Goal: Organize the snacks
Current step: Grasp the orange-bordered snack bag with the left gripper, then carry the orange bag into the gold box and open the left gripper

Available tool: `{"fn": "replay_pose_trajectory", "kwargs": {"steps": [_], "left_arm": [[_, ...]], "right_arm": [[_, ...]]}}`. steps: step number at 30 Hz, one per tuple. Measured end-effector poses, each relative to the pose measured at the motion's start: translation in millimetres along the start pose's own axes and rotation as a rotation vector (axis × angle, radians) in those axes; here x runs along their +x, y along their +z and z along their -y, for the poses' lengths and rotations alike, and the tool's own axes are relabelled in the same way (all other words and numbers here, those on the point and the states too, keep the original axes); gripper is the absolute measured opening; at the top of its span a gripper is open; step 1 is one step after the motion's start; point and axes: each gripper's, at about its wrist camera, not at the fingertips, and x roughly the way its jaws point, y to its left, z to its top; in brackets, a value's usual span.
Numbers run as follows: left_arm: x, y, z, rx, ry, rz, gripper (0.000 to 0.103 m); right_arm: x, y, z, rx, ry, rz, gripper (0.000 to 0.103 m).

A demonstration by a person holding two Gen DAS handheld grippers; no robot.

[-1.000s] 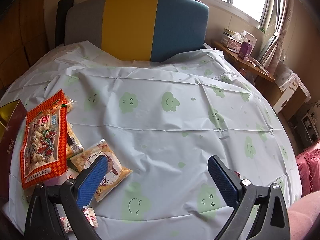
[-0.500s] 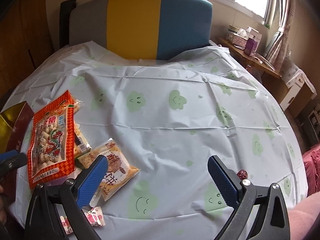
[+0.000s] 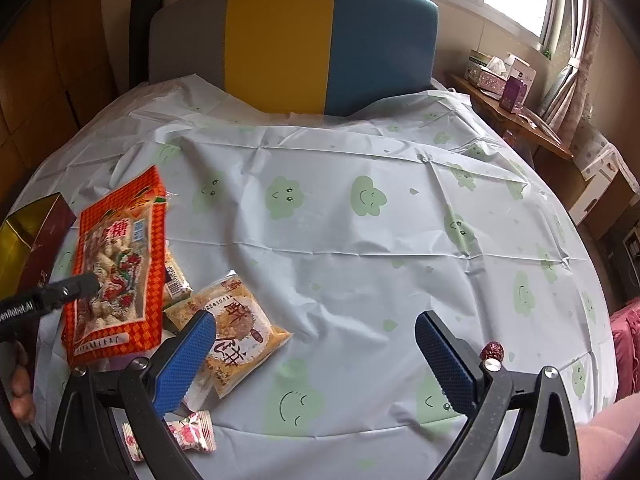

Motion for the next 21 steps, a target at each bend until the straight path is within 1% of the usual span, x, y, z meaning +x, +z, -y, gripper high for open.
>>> {"fn": "replay_pose_trajectory", "kwargs": {"steps": [1, 5, 7, 8, 9, 10, 11, 12, 13, 15, 17, 19, 21], "left_arm": [[0.2, 0.3, -4.1, -0.008, -0.038, -0.012, 0.002], [-4.8, 0.0, -6.9, 0.01, -0.039, -0.015, 0.002], [-1.2, -1.3, -3.2, 0.038, 0.006, -0.037, 0.005], [1.7, -1.3, -1.9, 0.055, 0.026, -0.039, 0.008], [5.7, -2.0, -0.7, 0.069, 0.04, -0.046, 0.026], [8.2, -2.9, -2.9, 0.059, 0.044, -0.057, 0.056], [9.4, -3.7, -6.8, 0.028, 0.042, -0.056, 0.065], [10.7, -3.7, -7.3, 0.015, 0.046, -0.051, 0.066], [12.4, -3.1, -6.2, 0.034, 0.048, -0.045, 0.048], [12.4, -1.1, -2.4, 0.063, 0.029, -0.029, 0.022], [12.4, 2.5, -0.2, 0.073, 0.03, -0.014, 0.0], [6.4, 6.3, -5.0, 0.036, -0.008, -0.003, 0.0], [0.7, 11.4, -3.0, 0.043, -0.019, 0.012, 0.0]], "right_arm": [[0.4, 0.0, 0.6, 0.002, -0.001, -0.002, 0.102], [2.8, 1.1, 0.1, -0.011, -0.01, -0.003, 0.101], [3.2, 1.4, 0.9, -0.01, -0.012, -0.004, 0.101], [3.2, 1.1, 1.0, -0.006, -0.01, -0.006, 0.101], [3.3, 1.0, 1.3, -0.005, -0.011, -0.007, 0.101], [3.4, 1.1, 1.0, -0.006, -0.012, -0.007, 0.101], [3.3, 0.9, 0.5, -0.009, -0.013, -0.006, 0.101], [3.5, 0.8, 0.1, -0.012, -0.013, -0.006, 0.101], [3.6, 0.3, -0.1, -0.015, -0.012, -0.007, 0.101], [4.5, -0.1, -0.7, -0.022, -0.015, -0.01, 0.101], [5.1, 0.2, -1.9, -0.027, -0.015, -0.01, 0.101], [5.7, 0.2, -2.3, -0.031, -0.018, -0.011, 0.101], [5.4, 0.5, -3.1, -0.029, -0.018, -0.009, 0.101]]}}
